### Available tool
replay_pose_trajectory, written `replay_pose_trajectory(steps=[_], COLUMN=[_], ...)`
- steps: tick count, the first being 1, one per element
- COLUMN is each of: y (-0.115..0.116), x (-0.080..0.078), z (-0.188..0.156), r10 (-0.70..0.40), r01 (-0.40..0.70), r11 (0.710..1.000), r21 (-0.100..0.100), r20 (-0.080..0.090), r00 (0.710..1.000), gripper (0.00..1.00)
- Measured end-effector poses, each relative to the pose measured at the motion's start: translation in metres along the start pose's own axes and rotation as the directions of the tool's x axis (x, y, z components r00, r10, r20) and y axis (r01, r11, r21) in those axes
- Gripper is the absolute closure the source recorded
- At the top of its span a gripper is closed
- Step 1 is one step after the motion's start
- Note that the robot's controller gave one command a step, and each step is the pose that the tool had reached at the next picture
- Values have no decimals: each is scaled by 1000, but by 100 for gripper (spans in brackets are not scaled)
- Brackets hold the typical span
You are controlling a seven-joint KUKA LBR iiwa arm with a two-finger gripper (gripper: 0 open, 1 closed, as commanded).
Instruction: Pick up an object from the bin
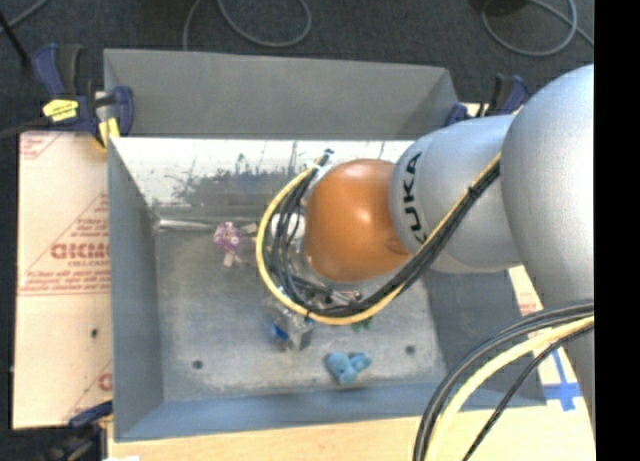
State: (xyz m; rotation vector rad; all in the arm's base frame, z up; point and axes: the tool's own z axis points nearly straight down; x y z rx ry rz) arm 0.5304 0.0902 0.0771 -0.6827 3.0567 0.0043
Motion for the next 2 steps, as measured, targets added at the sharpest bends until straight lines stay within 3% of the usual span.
replay_pose_trajectory(steps=[2], y=[0], x=[1], z=[-1], r10=[-2], r01=[2], r11=[1000], r21=[-1], r20=[-1], r00=[1000], gripper=[100])
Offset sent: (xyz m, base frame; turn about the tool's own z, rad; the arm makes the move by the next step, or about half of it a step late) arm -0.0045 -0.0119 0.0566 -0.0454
